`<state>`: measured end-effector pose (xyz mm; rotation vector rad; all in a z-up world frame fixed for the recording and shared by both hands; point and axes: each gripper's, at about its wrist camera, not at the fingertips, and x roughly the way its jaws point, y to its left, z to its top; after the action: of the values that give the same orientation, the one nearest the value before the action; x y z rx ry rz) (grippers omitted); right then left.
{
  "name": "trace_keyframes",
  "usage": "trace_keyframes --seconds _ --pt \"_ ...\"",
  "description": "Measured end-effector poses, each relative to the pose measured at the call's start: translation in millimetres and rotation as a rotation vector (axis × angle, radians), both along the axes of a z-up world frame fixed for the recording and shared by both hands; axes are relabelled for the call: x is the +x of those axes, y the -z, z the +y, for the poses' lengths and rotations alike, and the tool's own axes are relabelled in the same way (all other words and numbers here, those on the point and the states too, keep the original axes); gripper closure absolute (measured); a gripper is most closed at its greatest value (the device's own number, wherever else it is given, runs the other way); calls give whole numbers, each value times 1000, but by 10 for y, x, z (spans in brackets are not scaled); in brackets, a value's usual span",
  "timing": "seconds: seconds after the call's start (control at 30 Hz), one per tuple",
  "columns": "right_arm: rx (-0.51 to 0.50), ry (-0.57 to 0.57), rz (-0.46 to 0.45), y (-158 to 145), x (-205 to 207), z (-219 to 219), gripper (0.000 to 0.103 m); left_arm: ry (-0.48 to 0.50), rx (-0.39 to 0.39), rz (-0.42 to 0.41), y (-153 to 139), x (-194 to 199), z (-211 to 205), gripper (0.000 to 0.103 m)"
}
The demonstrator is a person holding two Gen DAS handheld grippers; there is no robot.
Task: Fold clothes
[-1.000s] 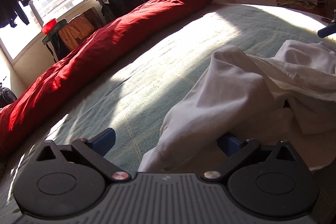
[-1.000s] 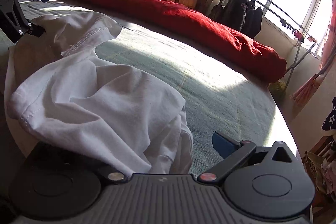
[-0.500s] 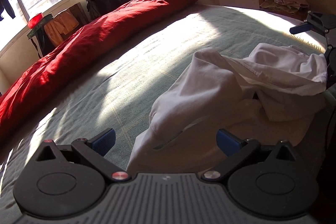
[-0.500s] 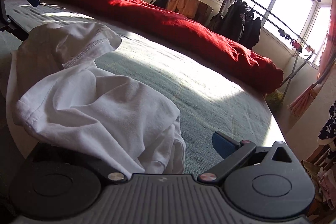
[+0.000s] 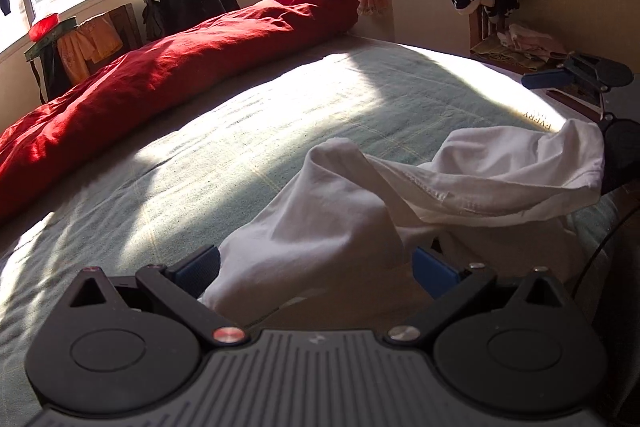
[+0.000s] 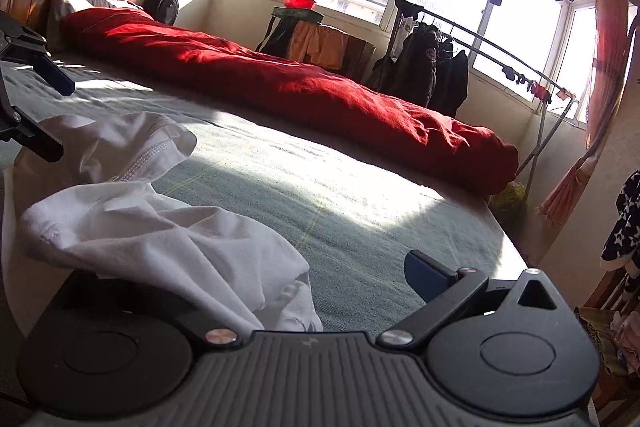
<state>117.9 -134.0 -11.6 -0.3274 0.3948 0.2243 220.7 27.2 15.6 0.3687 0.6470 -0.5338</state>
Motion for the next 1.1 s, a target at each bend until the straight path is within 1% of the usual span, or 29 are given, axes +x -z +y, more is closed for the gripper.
trace_keyframes --seconds 0.07,0.17,0.27,0.37,0.47,0.63,0.67,0.73,0.9,0.97,1.07,1.1 --pt "38 -39 13 -15 58 -13 0 4 21 8 74 11 -48 1" --pt "6 -44 21 58 195 39 0 1 21 8 96 8 -67 1" --pt "17 -39 -36 61 235 46 0 0 24 1 90 7 -47 1" --pt "17 8 -119 16 290 54 0 -13 25 1 94 30 -17 1" --pt "-9 34 -174 -40 416 65 0 -21 12 9 109 57 15 1" --pt "-54 25 -199 -82 681 88 0 -30 7 3 126 120 26 1" --pt "-62 27 -195 -80 748 91 0 -30 5 3 128 137 28 1" --pt "-60 -1 -140 -79 894 94 0 -29 1 6 131 170 34 1" --pt "13 -144 22 -44 1166 90 0 -25 -16 24 159 243 53 1" --pt "46 -156 74 -11 1212 74 0 -27 -24 27 178 250 63 1" --pt "92 -164 108 -3 1203 11 0 -34 -35 25 193 245 73 1" --pt "82 -159 99 -14 1195 2 0 -38 -36 24 192 243 74 1"
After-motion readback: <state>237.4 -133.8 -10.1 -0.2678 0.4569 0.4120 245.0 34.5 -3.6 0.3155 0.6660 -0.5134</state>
